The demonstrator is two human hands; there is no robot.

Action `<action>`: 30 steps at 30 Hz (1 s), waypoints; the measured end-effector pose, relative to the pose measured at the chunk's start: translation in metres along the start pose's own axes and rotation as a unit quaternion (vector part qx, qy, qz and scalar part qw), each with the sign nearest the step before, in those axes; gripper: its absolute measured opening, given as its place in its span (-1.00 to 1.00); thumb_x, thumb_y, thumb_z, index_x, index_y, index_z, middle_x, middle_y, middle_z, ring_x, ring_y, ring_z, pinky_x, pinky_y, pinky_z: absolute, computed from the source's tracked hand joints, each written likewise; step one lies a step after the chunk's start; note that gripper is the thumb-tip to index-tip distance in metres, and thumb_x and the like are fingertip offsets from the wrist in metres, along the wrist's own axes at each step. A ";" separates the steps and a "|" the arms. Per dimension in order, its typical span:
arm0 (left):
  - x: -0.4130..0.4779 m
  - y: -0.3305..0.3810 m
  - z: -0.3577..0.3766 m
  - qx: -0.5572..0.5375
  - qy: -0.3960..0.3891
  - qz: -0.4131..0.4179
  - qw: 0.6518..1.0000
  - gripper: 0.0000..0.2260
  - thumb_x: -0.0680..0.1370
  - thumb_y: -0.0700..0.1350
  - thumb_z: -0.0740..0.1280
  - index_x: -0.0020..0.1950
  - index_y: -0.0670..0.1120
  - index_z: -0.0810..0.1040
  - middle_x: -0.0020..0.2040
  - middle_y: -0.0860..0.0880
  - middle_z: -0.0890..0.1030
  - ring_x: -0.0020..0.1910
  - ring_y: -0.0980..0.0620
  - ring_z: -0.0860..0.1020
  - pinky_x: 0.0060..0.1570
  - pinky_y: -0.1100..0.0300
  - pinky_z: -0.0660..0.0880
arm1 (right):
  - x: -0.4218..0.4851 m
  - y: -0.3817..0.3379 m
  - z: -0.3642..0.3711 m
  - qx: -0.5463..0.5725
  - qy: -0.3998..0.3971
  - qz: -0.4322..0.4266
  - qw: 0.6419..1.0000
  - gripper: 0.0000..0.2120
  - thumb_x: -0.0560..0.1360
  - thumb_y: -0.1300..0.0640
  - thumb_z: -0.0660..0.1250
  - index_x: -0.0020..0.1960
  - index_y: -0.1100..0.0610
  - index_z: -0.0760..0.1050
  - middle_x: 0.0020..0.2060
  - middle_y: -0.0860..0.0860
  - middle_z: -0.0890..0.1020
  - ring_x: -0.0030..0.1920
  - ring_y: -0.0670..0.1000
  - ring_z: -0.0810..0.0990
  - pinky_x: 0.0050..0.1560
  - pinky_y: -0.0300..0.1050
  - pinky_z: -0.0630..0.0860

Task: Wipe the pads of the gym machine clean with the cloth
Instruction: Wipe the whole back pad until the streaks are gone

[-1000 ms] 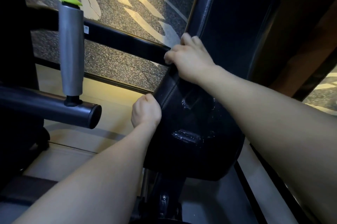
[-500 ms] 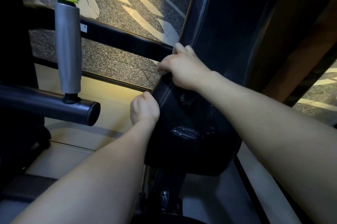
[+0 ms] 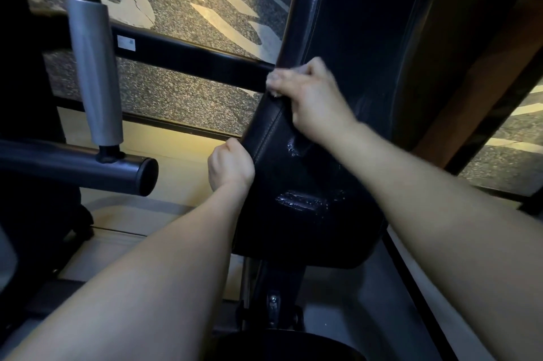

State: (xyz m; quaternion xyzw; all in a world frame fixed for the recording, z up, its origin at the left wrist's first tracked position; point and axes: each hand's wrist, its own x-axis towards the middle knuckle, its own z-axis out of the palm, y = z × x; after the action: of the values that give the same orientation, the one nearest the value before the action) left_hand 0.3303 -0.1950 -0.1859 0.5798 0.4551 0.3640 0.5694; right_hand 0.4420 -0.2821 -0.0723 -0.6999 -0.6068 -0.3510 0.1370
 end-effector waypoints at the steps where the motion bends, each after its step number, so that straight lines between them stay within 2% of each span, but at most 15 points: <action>1: 0.001 0.000 0.000 0.013 0.000 0.006 1.000 -0.56 0.64 -0.04 0.00 0.19 -0.26 0.57 0.29 -0.28 0.53 0.25 -0.28 0.47 0.28 -0.02 0.36 | -0.015 -0.009 0.007 0.017 -0.008 -0.013 1.000 -0.54 0.49 0.36 0.28 0.26 -0.04 0.62 0.26 -0.14 0.63 0.07 0.16 0.53 0.07 0.14 0.50; 3: 0.003 -0.002 0.001 0.047 -0.008 0.022 0.999 -0.58 0.67 -0.08 -0.01 0.24 -0.29 0.54 0.30 -0.30 0.52 0.28 -0.27 0.45 0.25 0.01 0.36 | -0.042 -0.021 0.007 0.028 -0.054 -0.064 0.996 -0.52 0.52 0.37 0.29 0.34 -0.02 0.58 0.35 -0.12 0.58 0.07 0.12 0.48 0.13 0.06 0.47; 5: 0.006 -0.004 0.003 0.066 -0.020 0.031 0.997 -0.61 0.69 -0.08 0.01 0.27 -0.28 0.51 0.26 -0.30 0.53 0.27 -0.27 0.47 0.22 0.02 0.39 | -0.047 -0.018 -0.007 -0.006 -0.080 -0.103 0.991 -0.53 0.57 0.33 0.30 0.38 -0.08 0.54 0.39 -0.19 0.53 0.09 0.07 0.45 0.12 0.00 0.43; 7: 0.008 -0.002 0.004 0.075 -0.032 0.021 0.996 -0.59 0.69 -0.07 0.00 0.27 -0.28 0.51 0.27 -0.31 0.54 0.27 -0.27 0.48 0.23 0.02 0.40 | -0.029 -0.002 -0.018 -0.042 -0.077 -0.102 0.991 -0.56 0.60 0.29 0.30 0.29 -0.20 0.53 0.32 -0.30 0.53 0.08 0.03 0.43 0.09 0.00 0.42; 9: 0.011 0.004 0.004 0.082 -0.041 -0.005 0.996 -0.54 0.69 -0.07 -0.04 0.30 -0.32 0.50 0.32 -0.32 0.51 0.32 -0.29 0.46 0.30 0.00 0.35 | -0.006 0.018 -0.032 -0.047 -0.040 -0.032 0.998 -0.63 0.65 0.20 0.20 0.13 -0.31 0.45 0.14 -0.31 0.51 0.10 0.02 0.45 0.15 0.03 0.44; 10: 0.011 0.009 0.005 0.083 -0.042 -0.015 0.996 -0.52 0.69 -0.06 -0.06 0.32 -0.33 0.49 0.34 -0.32 0.50 0.34 -0.29 0.44 0.33 -0.01 0.32 | 0.004 0.029 -0.037 -0.032 -0.010 0.023 0.999 -0.62 0.66 0.16 0.15 0.10 -0.37 0.43 0.10 -0.25 0.50 0.13 0.04 0.47 0.20 0.05 0.44; 11: 0.011 0.017 0.005 0.084 -0.037 -0.014 0.996 -0.51 0.68 -0.05 -0.06 0.32 -0.32 0.49 0.36 -0.31 0.50 0.35 -0.29 0.43 0.34 -0.03 0.31 | 0.011 0.040 -0.039 -0.012 0.022 0.077 0.997 -0.59 0.66 0.16 0.16 0.15 -0.40 0.46 0.11 -0.20 0.50 0.16 0.09 0.48 0.26 0.07 0.43; 13: 0.008 0.037 0.007 0.086 -0.009 0.031 0.996 -0.52 0.67 -0.03 -0.06 0.31 -0.24 0.52 0.35 -0.27 0.51 0.34 -0.25 0.42 0.32 -0.04 0.31 | 0.012 0.044 -0.027 -0.003 0.071 0.149 0.986 -0.54 0.63 0.20 0.23 0.37 -0.28 0.47 0.24 -0.09 0.50 0.19 0.15 0.46 0.33 0.02 0.41; 15: 0.006 0.061 0.011 0.083 0.014 0.111 0.990 -0.55 0.66 -0.03 -0.04 0.31 -0.20 0.52 0.36 -0.23 0.50 0.35 -0.22 0.40 0.33 -0.03 0.28 | 0.001 0.027 -0.011 0.026 0.076 0.148 0.986 -0.54 0.63 0.16 0.26 0.41 -0.27 0.39 0.28 -0.04 0.51 0.20 0.15 0.48 0.34 0.02 0.43; 17: 0.006 0.084 0.020 0.080 0.011 0.186 0.979 -0.57 0.67 -0.03 -0.01 0.35 -0.18 0.50 0.38 -0.22 0.47 0.38 -0.20 0.38 0.36 -0.01 0.24 | -0.022 0.015 -0.004 0.046 0.052 0.068 0.995 -0.56 0.60 0.22 0.29 0.41 -0.15 0.48 0.35 0.03 0.53 0.21 0.17 0.52 0.31 0.08 0.48; 19: 0.005 0.097 0.034 0.092 -0.021 0.228 0.969 -0.56 0.68 0.04 -0.01 0.43 -0.13 0.43 0.42 -0.21 0.42 0.41 -0.19 0.34 0.37 -0.02 0.21 | -0.038 0.012 -0.019 0.026 0.012 -0.015 0.999 -0.59 0.60 0.24 0.20 0.40 0.02 0.54 0.40 0.03 0.53 0.20 0.13 0.49 0.29 0.02 0.49; 21: 0.002 0.101 0.047 0.126 -0.038 0.240 0.962 -0.50 0.69 0.14 -0.04 0.50 -0.11 0.31 0.46 -0.21 0.38 0.43 -0.21 0.34 0.37 -0.07 0.22 | -0.036 0.024 -0.040 0.004 -0.006 -0.053 0.999 -0.61 0.58 0.25 0.18 0.32 0.04 0.60 0.33 -0.02 0.60 0.12 0.12 0.47 0.18 -0.08 0.49; 24: 0.000 0.097 0.055 0.172 -0.003 0.276 0.946 -0.49 0.69 0.18 -0.08 0.48 -0.10 0.28 0.40 -0.23 0.43 0.34 -0.28 0.43 0.25 -0.11 0.32 | -0.017 0.059 -0.059 -0.052 0.042 -0.007 0.998 -0.64 0.56 0.34 0.18 0.21 0.02 0.58 0.18 -0.09 0.61 0.05 0.13 0.44 0.05 -0.18 0.35; 27: 0.002 0.093 0.056 0.185 0.012 0.292 0.938 -0.50 0.69 0.19 -0.09 0.46 -0.09 0.30 0.38 -0.20 0.46 0.29 -0.28 0.47 0.16 -0.11 0.35 | -0.012 0.078 -0.062 -0.090 0.086 0.058 0.991 -0.66 0.56 0.35 0.26 0.27 0.11 0.57 0.11 0.09 0.55 0.03 0.17 0.44 -0.04 -0.12 0.37; 30: 0.003 0.091 0.057 0.189 0.021 0.297 0.936 -0.50 0.69 0.19 -0.09 0.46 -0.08 0.31 0.37 -0.19 0.47 0.28 -0.29 0.48 0.15 -0.11 0.36 | -0.025 0.064 -0.047 -0.069 0.070 0.059 0.993 -0.68 0.53 0.37 0.31 0.24 0.16 0.58 0.06 0.11 0.55 -0.02 0.15 0.44 -0.09 0.00 0.48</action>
State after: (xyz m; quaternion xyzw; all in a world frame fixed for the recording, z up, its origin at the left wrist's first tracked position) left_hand 0.3948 -0.2055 -0.1007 0.7777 0.3346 0.4359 0.3052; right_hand 0.4869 -0.3442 -0.0399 -0.7159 -0.5276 -0.4316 0.1512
